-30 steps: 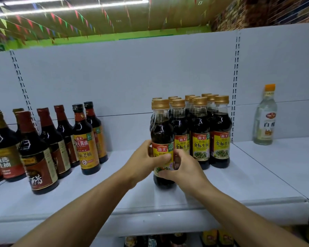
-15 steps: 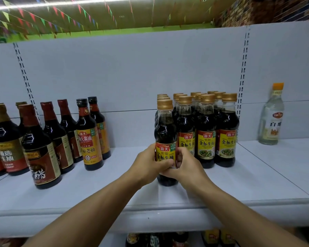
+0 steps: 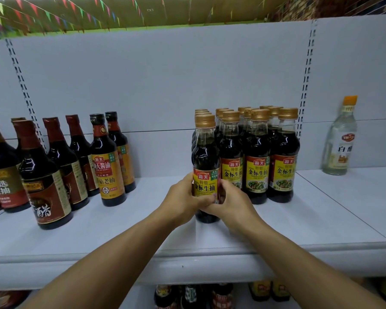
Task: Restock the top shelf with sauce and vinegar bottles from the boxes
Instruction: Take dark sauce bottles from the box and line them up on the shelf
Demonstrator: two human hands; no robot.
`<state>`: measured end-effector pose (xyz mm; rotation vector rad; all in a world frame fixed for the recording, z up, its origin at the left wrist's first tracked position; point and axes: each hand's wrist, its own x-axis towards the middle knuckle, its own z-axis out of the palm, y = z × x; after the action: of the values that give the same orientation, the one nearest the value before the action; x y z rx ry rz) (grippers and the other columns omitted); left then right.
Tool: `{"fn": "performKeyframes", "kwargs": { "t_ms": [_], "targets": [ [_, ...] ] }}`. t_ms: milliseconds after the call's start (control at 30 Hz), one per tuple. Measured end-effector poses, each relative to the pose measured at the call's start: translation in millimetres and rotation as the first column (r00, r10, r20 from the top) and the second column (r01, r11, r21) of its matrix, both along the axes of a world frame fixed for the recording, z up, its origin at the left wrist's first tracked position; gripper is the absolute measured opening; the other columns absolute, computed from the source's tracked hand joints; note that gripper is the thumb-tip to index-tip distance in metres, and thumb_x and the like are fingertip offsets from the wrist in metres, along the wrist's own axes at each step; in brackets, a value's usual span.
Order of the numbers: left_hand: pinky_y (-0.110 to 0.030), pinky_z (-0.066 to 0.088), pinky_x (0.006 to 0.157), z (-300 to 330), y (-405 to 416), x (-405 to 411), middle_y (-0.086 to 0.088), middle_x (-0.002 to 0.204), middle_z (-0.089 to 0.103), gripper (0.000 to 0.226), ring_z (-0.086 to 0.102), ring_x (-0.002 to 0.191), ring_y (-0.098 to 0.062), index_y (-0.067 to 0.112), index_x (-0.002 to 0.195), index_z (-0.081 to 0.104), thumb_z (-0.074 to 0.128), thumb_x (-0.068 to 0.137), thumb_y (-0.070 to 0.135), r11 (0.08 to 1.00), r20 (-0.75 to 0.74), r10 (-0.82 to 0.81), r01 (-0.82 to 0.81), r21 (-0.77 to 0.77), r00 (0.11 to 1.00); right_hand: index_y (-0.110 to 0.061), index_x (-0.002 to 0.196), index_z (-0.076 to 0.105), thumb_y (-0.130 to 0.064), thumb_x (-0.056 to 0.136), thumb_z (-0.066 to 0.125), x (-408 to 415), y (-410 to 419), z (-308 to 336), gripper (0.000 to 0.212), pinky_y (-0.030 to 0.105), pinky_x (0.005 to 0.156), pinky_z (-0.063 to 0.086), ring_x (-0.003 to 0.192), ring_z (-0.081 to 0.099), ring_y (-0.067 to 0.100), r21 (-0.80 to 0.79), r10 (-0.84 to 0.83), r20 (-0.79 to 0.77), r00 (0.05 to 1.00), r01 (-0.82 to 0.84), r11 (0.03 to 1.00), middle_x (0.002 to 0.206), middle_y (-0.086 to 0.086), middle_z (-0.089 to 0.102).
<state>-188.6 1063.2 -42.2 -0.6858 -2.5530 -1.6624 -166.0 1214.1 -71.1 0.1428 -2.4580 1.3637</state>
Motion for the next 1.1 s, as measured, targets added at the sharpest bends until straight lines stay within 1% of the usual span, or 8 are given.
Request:
{"fn": "performKeyframes", "kwargs": {
  "t_ms": [100, 200, 400, 633, 833, 933, 1033, 1100],
  "targets": [
    [-0.028, 0.056, 0.090, -5, -3, 1, 0.010, 0.106, 0.072, 0.047, 0.068, 0.097, -0.005, 0.029, 0.123, 0.058, 0.077, 0.082, 0.016, 0.999, 0.019, -0.020, 0.020, -0.031, 1.000, -0.035, 0.119, 0.057, -0.037, 0.072, 0.082, -2, 3, -6, 0.054, 0.034, 0.090, 0.055, 0.097, 0.065, 0.002, 0.002, 0.029, 0.037, 0.999, -0.029, 1.000, 0.105, -0.016, 0.069],
    [-0.031, 0.054, 0.094, -9, -4, 4, 0.010, 0.109, 0.071, 0.046, 0.067, 0.100, -0.007, 0.030, 0.126, 0.057, 0.073, 0.085, 0.016, 0.999, 0.037, -0.035, 0.036, -0.025, 0.999, -0.037, 0.122, 0.056, -0.040, 0.070, 0.082, -4, 6, -8, 0.058, 0.034, 0.092, 0.055, 0.100, 0.065, 0.001, 0.002, 0.051, 0.040, 0.998, -0.051, 0.999, 0.108, -0.018, 0.070],
    [-0.025, 0.051, 0.089, -10, 0, 7, 0.011, 0.109, 0.067, 0.039, 0.064, 0.098, -0.004, 0.028, 0.124, 0.056, 0.071, 0.088, 0.021, 0.998, 0.025, 0.028, -0.026, -0.062, 0.999, -0.038, 0.125, 0.057, -0.034, 0.080, 0.078, 2, 6, -6, 0.050, 0.032, 0.097, 0.052, 0.103, 0.063, -0.003, -0.018, 0.093, 0.037, 0.995, -0.092, 0.996, 0.109, -0.021, 0.070],
    [-0.016, 0.048, 0.076, -9, 6, 14, 0.012, 0.106, 0.065, 0.037, 0.063, 0.093, -0.003, 0.026, 0.123, 0.055, 0.069, 0.089, 0.024, 0.994, 0.024, 0.075, -0.072, -0.086, 0.997, -0.039, 0.143, 0.038, -0.026, 0.088, 0.069, 4, 7, -3, 0.064, 0.034, 0.107, 0.044, 0.119, 0.056, 0.006, -0.004, 0.123, 0.081, 0.989, -0.123, 0.992, 0.126, -0.017, 0.062],
    [-0.032, 0.053, 0.092, -5, 7, 24, 0.005, 0.117, 0.065, 0.043, 0.064, 0.103, -0.013, 0.028, 0.131, 0.048, 0.065, 0.091, 0.025, 0.989, 0.073, 0.085, -0.075, -0.131, 0.994, -0.040, 0.141, 0.039, -0.024, 0.084, 0.072, 7, 10, 7, 0.067, 0.028, 0.102, 0.044, 0.117, 0.057, 0.006, 0.079, 0.122, 0.147, 0.982, -0.134, 0.988, 0.124, -0.017, 0.063],
    [-0.032, 0.052, 0.093, -5, 6, 35, 0.004, 0.121, 0.065, 0.043, 0.064, 0.104, -0.012, 0.028, 0.132, 0.045, 0.062, 0.094, 0.025, 0.985, 0.089, 0.091, -0.076, -0.156, 0.992, -0.037, 0.137, 0.043, -0.028, 0.079, 0.076, 12, 12, 8, 0.067, 0.035, 0.104, 0.046, 0.117, 0.058, 0.007, 0.109, 0.081, 0.169, 0.982, -0.100, 0.989, 0.123, -0.017, 0.063],
    [-0.024, 0.043, 0.085, -3, 2, 50, 0.012, 0.121, 0.054, 0.044, 0.052, 0.102, -0.007, 0.024, 0.139, 0.039, 0.056, 0.098, 0.026, 0.978, 0.060, 0.093, -0.080, -0.195, 0.994, -0.029, 0.137, 0.043, -0.031, 0.080, 0.074, 20, 15, 7, 0.065, 0.039, 0.107, 0.044, 0.126, 0.052, 0.012, 0.131, 0.026, 0.179, 0.984, -0.050, 0.990, 0.133, -0.011, 0.059],
    [-0.020, 0.040, 0.080, -1, -1, 61, 0.002, 0.129, 0.054, 0.049, 0.046, 0.102, -0.008, 0.021, 0.145, 0.033, 0.053, 0.099, 0.026, 0.974, 0.035, 0.090, -0.080, -0.214, 0.995, -0.024, 0.136, 0.045, -0.027, 0.084, 0.070, 30, 14, 9, 0.058, 0.041, 0.108, 0.043, 0.130, 0.049, 0.015, 0.158, 0.003, 0.166, 0.986, -0.030, 0.987, 0.137, -0.007, 0.056]
  ]
}}
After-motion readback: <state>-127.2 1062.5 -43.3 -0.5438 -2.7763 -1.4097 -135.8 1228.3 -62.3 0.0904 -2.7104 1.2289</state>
